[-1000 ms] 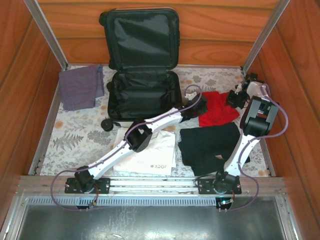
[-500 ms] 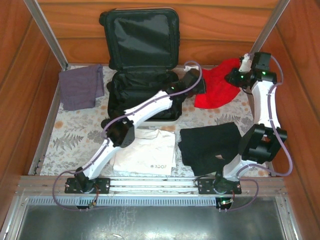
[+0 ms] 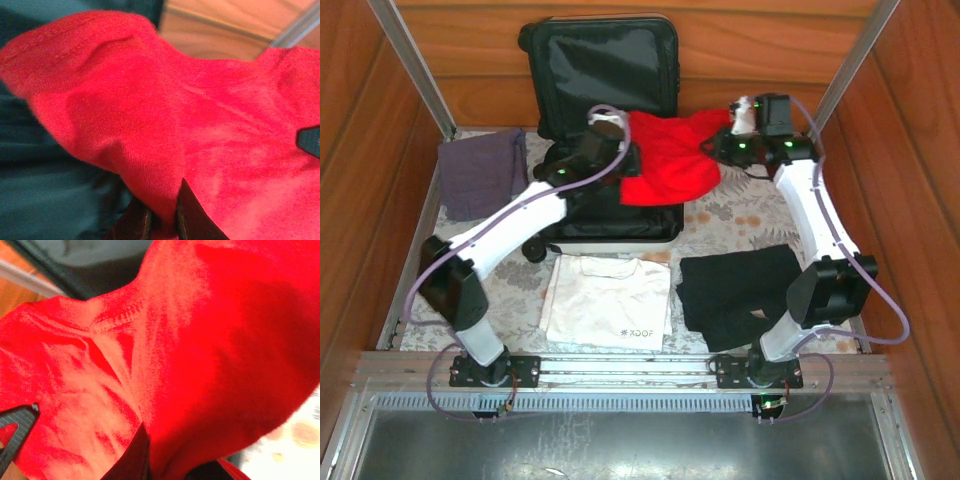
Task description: Pack the luggage
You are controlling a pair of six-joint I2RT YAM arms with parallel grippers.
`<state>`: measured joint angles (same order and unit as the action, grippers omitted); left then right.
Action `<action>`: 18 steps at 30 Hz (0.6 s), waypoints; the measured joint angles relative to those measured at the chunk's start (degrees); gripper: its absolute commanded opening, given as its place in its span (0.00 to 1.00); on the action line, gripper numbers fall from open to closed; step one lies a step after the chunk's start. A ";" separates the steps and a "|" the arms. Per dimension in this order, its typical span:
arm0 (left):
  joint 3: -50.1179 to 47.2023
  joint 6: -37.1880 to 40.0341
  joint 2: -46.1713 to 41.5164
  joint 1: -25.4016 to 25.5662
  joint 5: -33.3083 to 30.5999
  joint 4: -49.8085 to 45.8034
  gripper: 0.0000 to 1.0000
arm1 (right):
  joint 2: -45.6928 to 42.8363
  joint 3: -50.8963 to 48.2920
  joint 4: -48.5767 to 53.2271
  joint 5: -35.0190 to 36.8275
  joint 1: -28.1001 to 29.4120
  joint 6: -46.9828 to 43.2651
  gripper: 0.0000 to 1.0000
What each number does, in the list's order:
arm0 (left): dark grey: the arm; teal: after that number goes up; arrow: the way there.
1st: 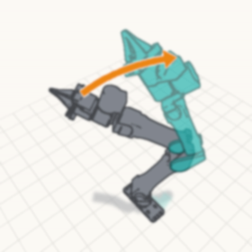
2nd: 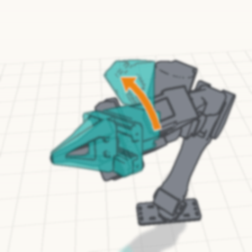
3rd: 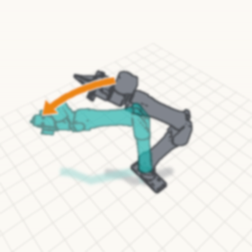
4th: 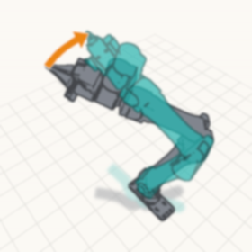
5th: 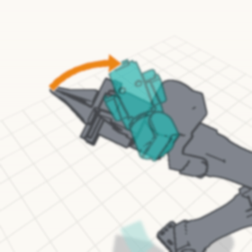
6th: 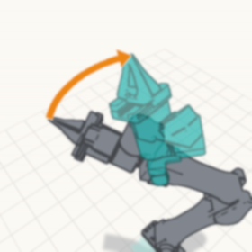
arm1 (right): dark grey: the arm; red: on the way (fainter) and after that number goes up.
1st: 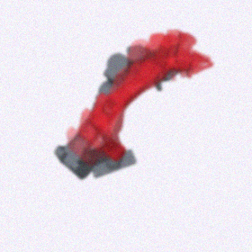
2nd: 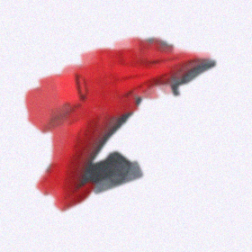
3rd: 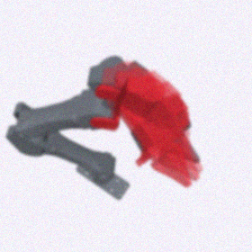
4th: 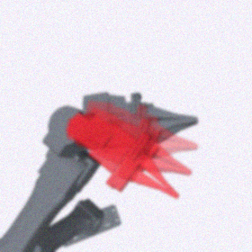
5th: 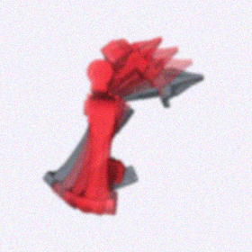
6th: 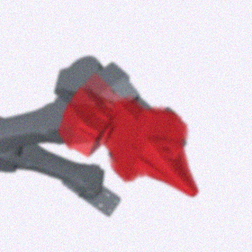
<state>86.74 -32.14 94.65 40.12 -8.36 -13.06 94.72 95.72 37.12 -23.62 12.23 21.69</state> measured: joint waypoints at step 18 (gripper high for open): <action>-19.08 5.81 -7.08 -16.98 5.68 -0.09 0.00 | 26.47 13.03 -4.59 6.75 15.56 2.38 0.00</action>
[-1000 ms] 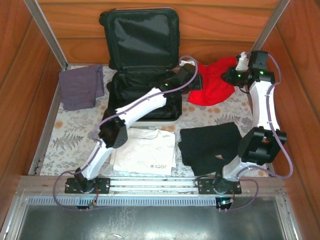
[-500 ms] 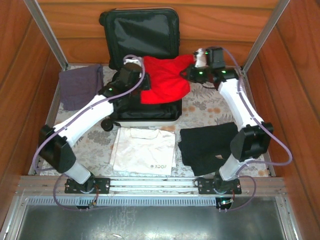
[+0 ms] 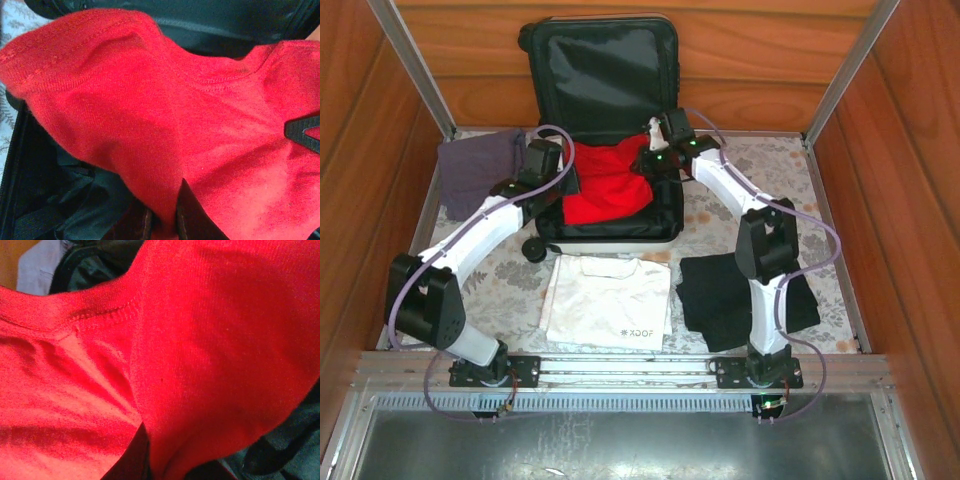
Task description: Pack the luggage
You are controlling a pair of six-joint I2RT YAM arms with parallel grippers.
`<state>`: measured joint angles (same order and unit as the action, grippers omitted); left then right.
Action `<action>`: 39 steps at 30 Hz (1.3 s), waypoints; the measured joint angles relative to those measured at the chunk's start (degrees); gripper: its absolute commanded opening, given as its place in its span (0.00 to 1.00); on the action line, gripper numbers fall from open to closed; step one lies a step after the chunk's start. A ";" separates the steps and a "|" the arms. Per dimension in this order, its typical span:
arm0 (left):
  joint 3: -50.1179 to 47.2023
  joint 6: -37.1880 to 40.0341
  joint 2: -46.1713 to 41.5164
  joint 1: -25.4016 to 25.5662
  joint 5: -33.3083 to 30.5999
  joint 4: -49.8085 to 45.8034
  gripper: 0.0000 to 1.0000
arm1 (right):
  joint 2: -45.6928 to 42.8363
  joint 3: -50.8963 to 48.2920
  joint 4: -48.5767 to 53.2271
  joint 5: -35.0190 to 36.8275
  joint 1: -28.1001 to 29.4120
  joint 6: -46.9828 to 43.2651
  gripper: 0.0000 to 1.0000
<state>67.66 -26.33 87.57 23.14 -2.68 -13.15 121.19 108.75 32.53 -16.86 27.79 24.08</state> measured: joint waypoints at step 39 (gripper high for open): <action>8.39 3.93 7.34 -4.66 -2.97 -3.96 0.92 | -18.03 -7.19 21.62 19.37 -12.20 -6.69 0.88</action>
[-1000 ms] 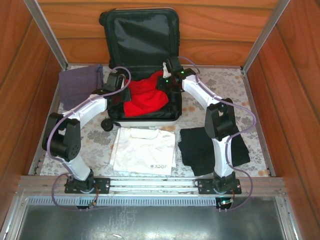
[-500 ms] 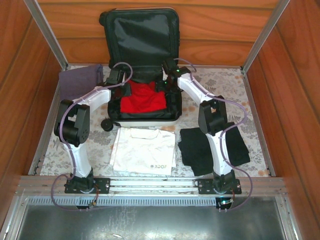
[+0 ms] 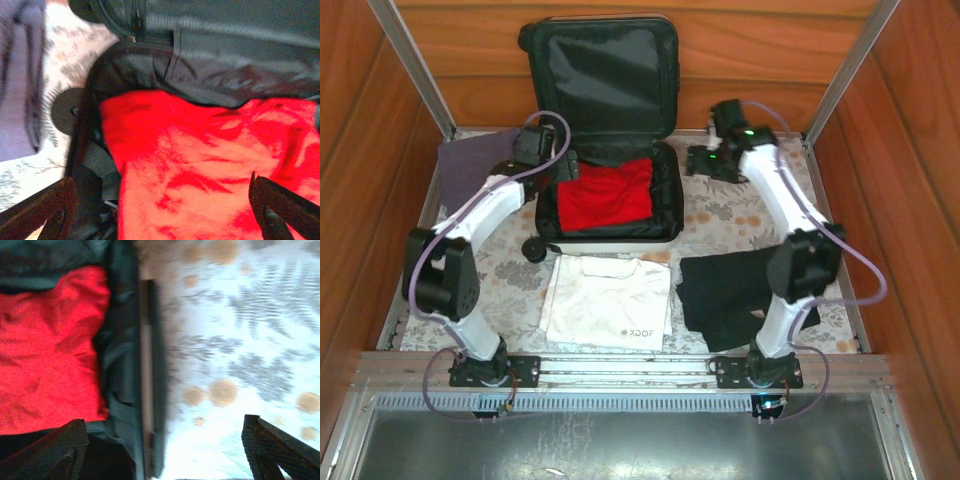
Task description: Pack the luggage
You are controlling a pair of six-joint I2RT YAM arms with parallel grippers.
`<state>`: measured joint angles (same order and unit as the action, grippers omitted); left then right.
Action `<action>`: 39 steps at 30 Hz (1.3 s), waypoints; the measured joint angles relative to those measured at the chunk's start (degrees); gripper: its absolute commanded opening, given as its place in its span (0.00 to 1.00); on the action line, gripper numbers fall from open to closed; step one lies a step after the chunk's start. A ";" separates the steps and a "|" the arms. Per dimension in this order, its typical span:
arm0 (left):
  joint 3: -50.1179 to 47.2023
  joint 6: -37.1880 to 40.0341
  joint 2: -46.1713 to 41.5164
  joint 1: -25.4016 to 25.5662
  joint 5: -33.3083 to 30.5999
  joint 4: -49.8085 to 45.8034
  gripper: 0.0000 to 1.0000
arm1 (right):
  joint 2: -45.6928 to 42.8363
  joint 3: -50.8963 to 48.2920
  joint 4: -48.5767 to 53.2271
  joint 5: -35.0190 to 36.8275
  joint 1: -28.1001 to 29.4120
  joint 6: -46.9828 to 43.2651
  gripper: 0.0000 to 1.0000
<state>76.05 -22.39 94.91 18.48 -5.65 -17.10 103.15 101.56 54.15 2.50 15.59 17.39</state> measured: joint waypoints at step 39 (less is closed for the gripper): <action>-1.46 -31.28 6.73 46.05 1.46 -4.94 0.78 | -4.28 -42.25 -6.75 -1.84 -37.55 2.27 0.44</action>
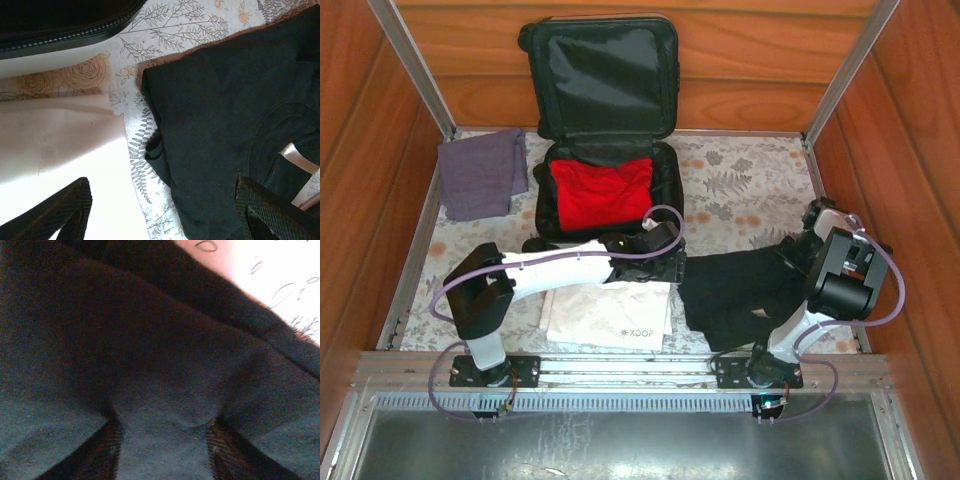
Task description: Pack the luggage
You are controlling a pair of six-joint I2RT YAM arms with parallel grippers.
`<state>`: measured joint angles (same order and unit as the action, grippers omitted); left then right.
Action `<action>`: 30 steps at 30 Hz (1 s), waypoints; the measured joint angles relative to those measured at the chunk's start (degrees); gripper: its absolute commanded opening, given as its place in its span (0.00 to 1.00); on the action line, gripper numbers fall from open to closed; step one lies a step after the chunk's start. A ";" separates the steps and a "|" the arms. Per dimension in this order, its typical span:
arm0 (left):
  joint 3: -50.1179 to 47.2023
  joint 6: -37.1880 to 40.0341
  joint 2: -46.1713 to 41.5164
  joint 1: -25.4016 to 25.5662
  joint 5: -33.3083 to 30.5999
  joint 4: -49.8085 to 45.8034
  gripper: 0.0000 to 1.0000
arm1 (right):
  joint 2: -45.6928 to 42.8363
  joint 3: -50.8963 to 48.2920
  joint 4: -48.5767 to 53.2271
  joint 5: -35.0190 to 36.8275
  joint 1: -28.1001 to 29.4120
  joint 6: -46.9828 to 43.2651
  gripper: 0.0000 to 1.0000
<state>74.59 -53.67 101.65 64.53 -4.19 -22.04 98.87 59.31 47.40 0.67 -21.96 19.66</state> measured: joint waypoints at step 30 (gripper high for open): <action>11.54 -14.84 12.70 0.09 2.23 1.07 0.83 | -11.74 4.15 -5.03 -7.34 -9.57 -2.62 0.99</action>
<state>86.13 -68.51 114.34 64.62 -1.96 -20.97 87.13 63.46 42.37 -6.68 -31.53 17.04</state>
